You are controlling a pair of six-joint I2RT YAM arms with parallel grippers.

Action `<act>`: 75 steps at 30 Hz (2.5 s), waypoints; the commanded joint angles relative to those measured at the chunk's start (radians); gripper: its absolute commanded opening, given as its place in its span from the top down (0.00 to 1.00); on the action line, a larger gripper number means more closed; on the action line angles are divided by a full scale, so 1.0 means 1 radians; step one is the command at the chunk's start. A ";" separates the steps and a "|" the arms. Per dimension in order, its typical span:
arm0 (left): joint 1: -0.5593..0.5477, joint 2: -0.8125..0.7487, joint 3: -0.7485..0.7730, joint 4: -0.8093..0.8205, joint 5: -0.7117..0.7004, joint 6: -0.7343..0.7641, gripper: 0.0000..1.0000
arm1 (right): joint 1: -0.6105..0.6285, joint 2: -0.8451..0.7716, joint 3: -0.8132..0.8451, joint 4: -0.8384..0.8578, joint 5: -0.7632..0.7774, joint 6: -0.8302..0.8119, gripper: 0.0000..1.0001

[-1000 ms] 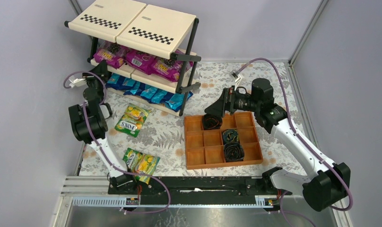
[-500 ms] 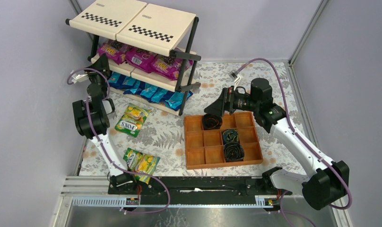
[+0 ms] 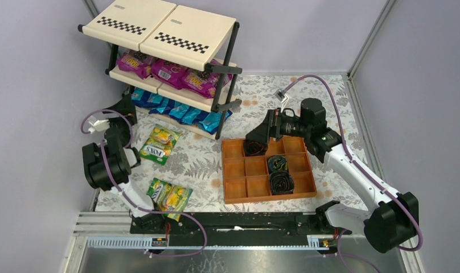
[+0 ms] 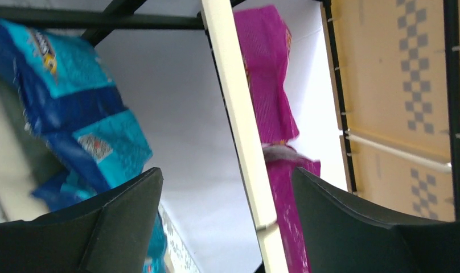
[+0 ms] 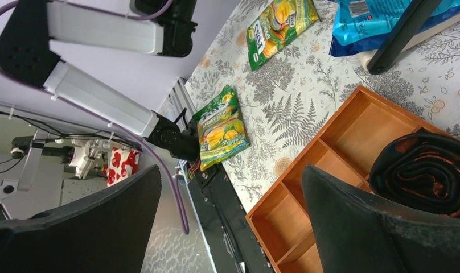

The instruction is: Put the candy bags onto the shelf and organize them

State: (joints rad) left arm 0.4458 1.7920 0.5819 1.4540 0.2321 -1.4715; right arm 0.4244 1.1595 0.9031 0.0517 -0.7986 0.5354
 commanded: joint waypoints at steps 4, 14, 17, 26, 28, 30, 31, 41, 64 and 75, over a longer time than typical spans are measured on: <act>0.002 -0.352 -0.233 -0.348 0.011 0.095 0.10 | -0.003 -0.059 -0.012 -0.009 -0.004 -0.046 0.00; -0.089 -0.802 -0.181 -1.425 -0.135 0.403 0.02 | -0.003 -0.107 -0.108 0.081 -0.020 0.022 0.00; -0.088 -0.770 -0.176 -1.517 -0.059 0.438 0.01 | -0.003 -0.119 -0.119 0.083 -0.024 0.024 0.00; -0.059 -0.741 -0.193 -1.549 -0.010 0.433 0.01 | -0.004 -0.186 -0.145 0.056 0.001 0.020 0.00; -0.043 -0.731 -0.211 -1.549 0.012 0.417 0.01 | -0.003 -0.190 -0.152 0.063 -0.002 0.027 0.00; -0.034 -0.720 -0.233 -1.530 0.022 0.410 0.01 | -0.003 -0.191 -0.150 0.059 -0.004 0.025 0.00; -0.032 -0.712 -0.234 -1.537 0.026 0.411 0.01 | -0.003 -0.190 -0.144 0.048 -0.006 0.017 0.00; -0.061 -0.873 -0.093 -1.794 -0.090 0.564 0.01 | 0.040 -0.103 -0.147 0.018 0.041 0.002 0.00; -0.379 -0.896 0.162 -1.814 -0.200 0.881 0.01 | 0.737 0.734 0.089 0.340 0.570 0.668 0.04; -0.442 -0.945 0.173 -1.851 -0.315 0.947 0.02 | 0.778 0.904 0.199 0.277 0.611 0.768 0.15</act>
State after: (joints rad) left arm 0.0154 0.8715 0.7116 -0.4034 -0.0349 -0.5632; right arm 1.1954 1.9835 1.0466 0.3794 -0.2470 1.2648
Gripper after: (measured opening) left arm 0.984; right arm 0.876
